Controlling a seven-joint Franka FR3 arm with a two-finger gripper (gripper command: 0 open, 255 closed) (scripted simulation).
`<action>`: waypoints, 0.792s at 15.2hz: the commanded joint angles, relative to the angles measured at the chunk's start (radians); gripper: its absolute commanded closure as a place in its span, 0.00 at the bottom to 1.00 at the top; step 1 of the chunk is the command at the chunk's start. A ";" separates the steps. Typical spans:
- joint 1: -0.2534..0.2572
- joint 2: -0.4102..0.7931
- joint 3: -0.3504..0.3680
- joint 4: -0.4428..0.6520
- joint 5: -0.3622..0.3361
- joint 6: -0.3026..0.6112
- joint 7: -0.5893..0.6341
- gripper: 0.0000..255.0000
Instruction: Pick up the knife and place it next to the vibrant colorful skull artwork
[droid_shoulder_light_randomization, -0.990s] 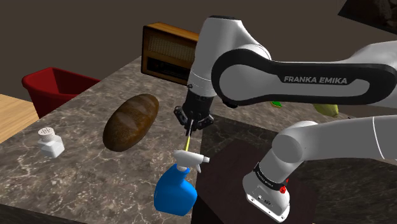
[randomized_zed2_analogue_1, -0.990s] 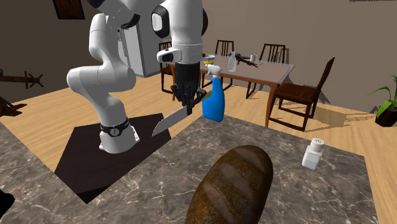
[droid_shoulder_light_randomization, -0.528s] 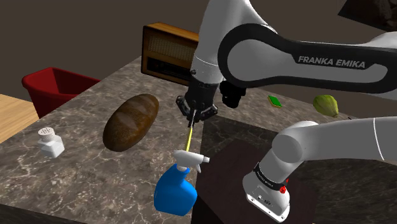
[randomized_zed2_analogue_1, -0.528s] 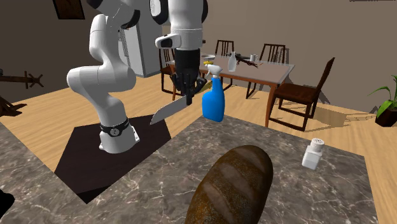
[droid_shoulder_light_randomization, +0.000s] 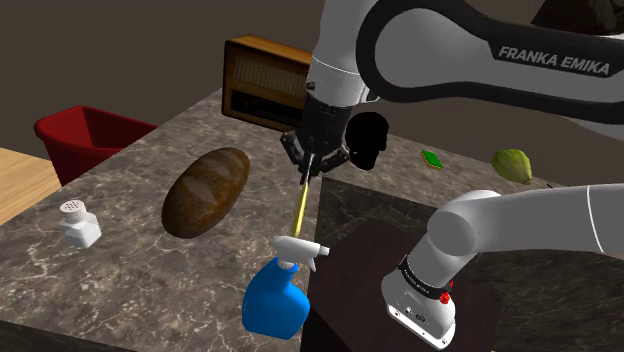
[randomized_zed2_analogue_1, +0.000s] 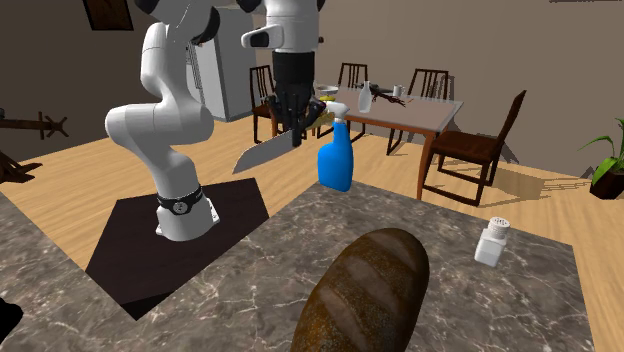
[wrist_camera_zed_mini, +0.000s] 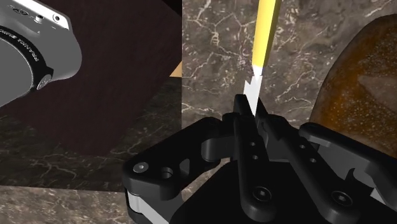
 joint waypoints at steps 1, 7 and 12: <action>-0.002 0.000 -0.012 0.023 -0.009 -0.025 0.001 1.00; -0.011 0.011 -0.040 0.103 -0.033 -0.097 0.009 1.00; -0.020 0.026 -0.059 0.175 -0.052 -0.155 0.016 1.00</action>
